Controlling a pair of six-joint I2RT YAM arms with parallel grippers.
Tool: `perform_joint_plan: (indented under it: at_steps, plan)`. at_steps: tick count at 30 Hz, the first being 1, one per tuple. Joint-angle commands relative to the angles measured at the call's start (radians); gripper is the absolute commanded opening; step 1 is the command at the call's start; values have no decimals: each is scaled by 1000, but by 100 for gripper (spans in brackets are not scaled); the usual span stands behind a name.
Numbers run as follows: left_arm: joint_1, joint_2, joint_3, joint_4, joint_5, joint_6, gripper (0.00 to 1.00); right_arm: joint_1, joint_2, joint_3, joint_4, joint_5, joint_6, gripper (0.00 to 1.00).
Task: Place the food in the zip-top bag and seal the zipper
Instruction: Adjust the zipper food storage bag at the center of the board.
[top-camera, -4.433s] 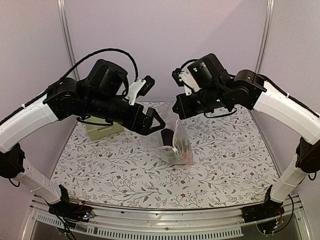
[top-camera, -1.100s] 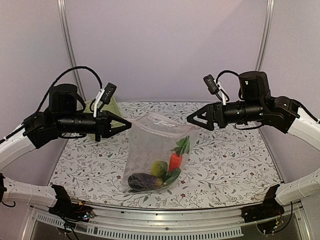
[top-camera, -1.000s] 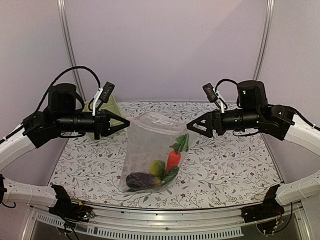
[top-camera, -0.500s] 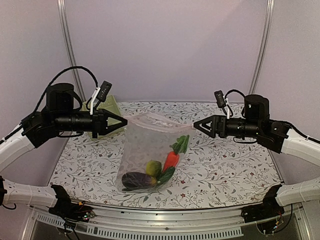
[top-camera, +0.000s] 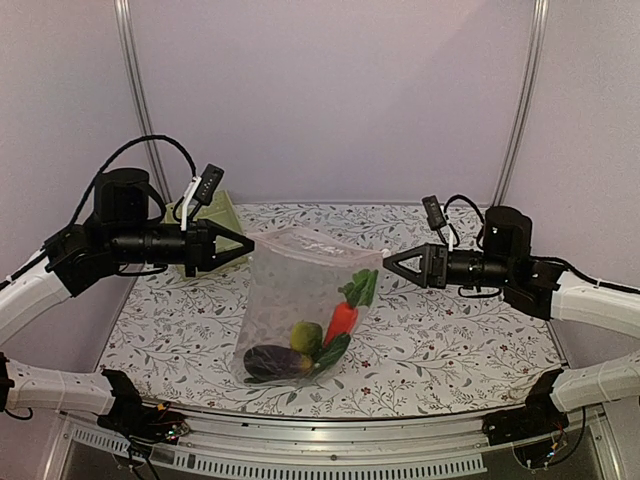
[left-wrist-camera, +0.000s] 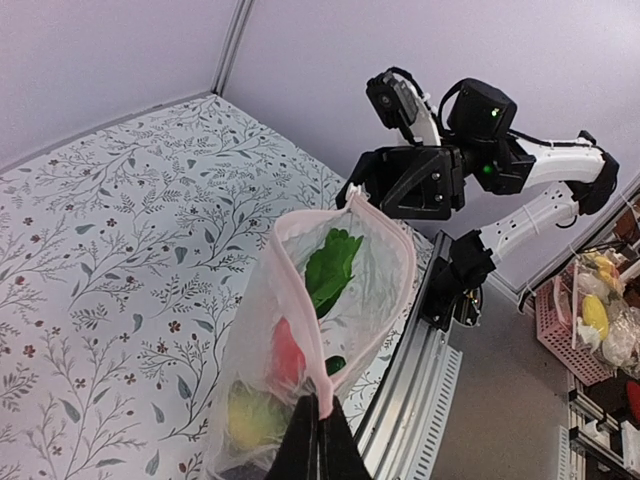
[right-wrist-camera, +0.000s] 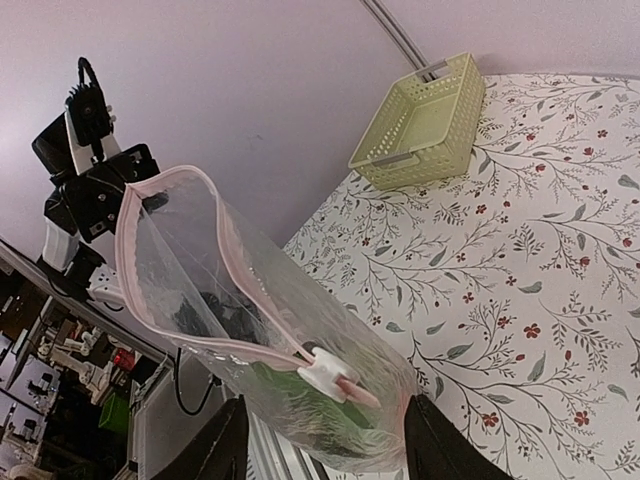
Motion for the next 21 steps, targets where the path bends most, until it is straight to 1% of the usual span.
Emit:
perform_joint_plan:
  at_steps: [1, 4, 8, 12, 16, 21]
  plan:
    - [17, -9, -11, 3, 18, -5, 0, -5, 40, 11, 74, -32, -2, 50]
    - [19, -11, -9, 4, 17, -5, 0, -4, 73, 18, 95, -39, -9, 46]
    - [22, -9, -7, 1, 13, -6, 0, -4, 125, 35, 125, -93, -5, 41]
    - [25, -3, -2, -4, 13, -6, 0, -4, 129, 23, 142, -98, -5, 36]
    - [28, 1, 1, -7, 12, -4, 0, -3, 131, 14, 161, -100, 1, 25]
    - [33, 2, 3, -14, 5, -4, 0, -5, 122, 7, 177, -96, 10, 1]
